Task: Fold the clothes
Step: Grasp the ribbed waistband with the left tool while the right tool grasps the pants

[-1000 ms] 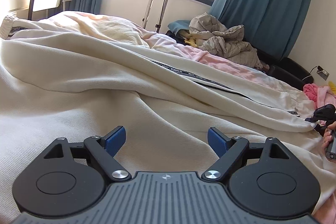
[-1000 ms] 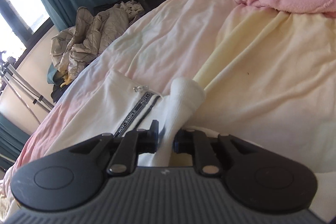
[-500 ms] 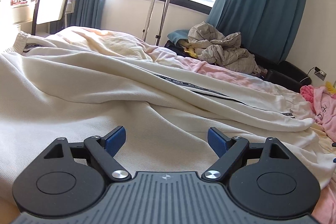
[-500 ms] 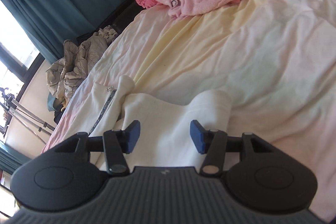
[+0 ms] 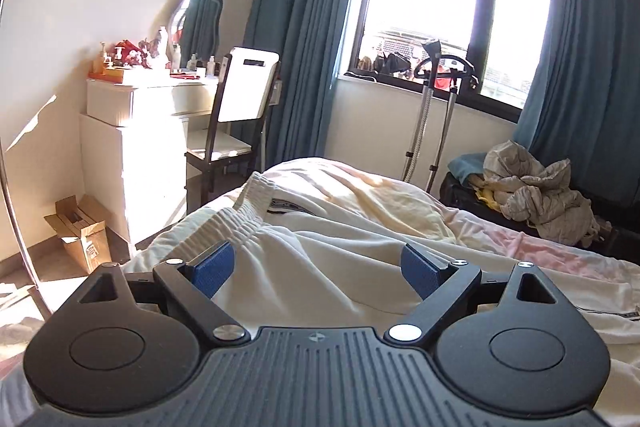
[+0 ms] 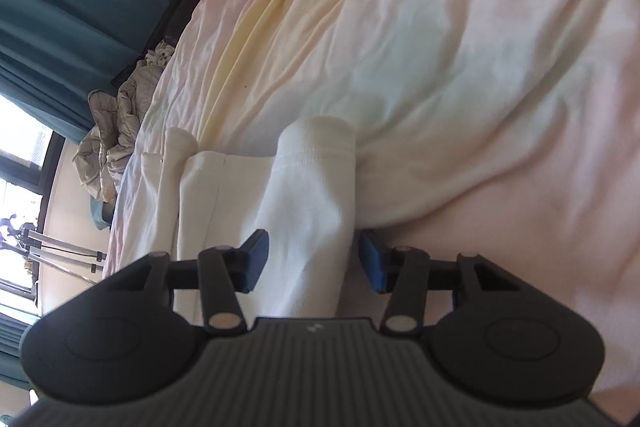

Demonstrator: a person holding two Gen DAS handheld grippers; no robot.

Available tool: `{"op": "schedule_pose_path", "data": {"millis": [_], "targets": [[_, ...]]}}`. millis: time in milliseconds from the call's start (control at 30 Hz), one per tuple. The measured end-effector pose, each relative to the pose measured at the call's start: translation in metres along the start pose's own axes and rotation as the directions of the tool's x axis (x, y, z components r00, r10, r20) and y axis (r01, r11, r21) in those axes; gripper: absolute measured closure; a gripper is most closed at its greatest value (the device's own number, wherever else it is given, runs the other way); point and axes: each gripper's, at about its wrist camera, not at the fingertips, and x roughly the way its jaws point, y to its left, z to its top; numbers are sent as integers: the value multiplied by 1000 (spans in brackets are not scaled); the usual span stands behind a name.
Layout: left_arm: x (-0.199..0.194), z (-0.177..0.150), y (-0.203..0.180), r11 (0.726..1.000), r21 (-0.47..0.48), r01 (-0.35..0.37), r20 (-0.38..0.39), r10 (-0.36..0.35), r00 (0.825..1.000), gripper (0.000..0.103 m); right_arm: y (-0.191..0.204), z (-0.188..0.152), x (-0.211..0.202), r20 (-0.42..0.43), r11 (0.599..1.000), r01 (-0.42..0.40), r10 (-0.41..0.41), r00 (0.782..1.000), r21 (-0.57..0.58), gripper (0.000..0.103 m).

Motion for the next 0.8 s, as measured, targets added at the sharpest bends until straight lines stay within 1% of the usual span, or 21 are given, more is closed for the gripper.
{"op": "schedule_pose_path", "data": {"millis": [67, 100, 167, 267, 300, 333, 367, 400, 500, 567, 600, 633, 667, 700, 733, 767, 800], "targets": [[1, 0, 23, 993, -106, -45, -9, 44, 999, 11, -1, 2, 4, 4, 1000, -8, 8, 1000, 1, 62], [3, -1, 31, 986, -156, -53, -28, 49, 998, 11, -1, 2, 9, -23, 1000, -18, 18, 1000, 1, 62], [9, -4, 47, 965, -254, -65, -71, 49, 996, 11, -1, 1, 18, -76, 999, -41, 41, 996, 0, 61], [17, -8, 68, 931, -355, -80, -127, 37, 991, 11, 4, 0, 22, -106, 997, -80, 77, 991, -17, 61], [20, -10, 73, 922, -379, -83, -146, 29, 989, 11, 6, 0, 23, -114, 995, -93, 90, 989, -24, 64], [23, -11, 77, 912, -400, -86, -166, 21, 986, 11, 8, -1, 22, -113, 995, -97, 93, 989, -32, 78], [24, -13, 81, 904, -418, -91, -182, 15, 983, 11, 11, -1, 20, -99, 995, -86, 81, 992, -49, 95], [25, -15, 85, 895, -435, -95, -196, 9, 980, 11, 14, 0, 18, -86, 994, -85, 80, 993, -63, 96], [28, -18, 95, 867, -490, -97, -217, -14, 976, 11, 26, 4, -2, -10, 986, -156, 155, 988, -51, 98], [30, -19, 101, 846, -525, -96, -228, -31, 973, 11, 35, 10, -24, 69, 974, -220, 223, 972, -44, 99], [30, -20, 102, 840, -534, -97, -234, -37, 972, 11, 39, 12, -34, 114, 970, -240, 244, 963, -48, 101], [31, -21, 104, 835, -542, -97, -239, -42, 970, 11, 40, 14, -43, 167, 969, -241, 246, 955, -50, 100], [33, -22, 105, 831, -548, -99, -249, -50, 967, 11, 40, 17, -52, 225, 970, -237, 242, 944, -51, 100], [35, -24, 106, 826, -555, -101, -262, -58, 963, 11, 38, 19, -55, 255, 975, -219, 222, 941, -39, 100], [37, -25, 107, 819, -565, -100, -273, -72, 959, 11, 31, 21, -52, 258, 983, -183, 179, 949, -9, 100], [40, -27, 108, 811, -577, -98, -284, -86, 955, 11, 21, 24, -45, 235, 990, -137, 126, 964, 31, 100], [46, -30, 110, 797, -596, -98, -303, -110, 947, 11, 10, 25, -36, 198, 992, -99, 83, 977, 74, 100]]}}
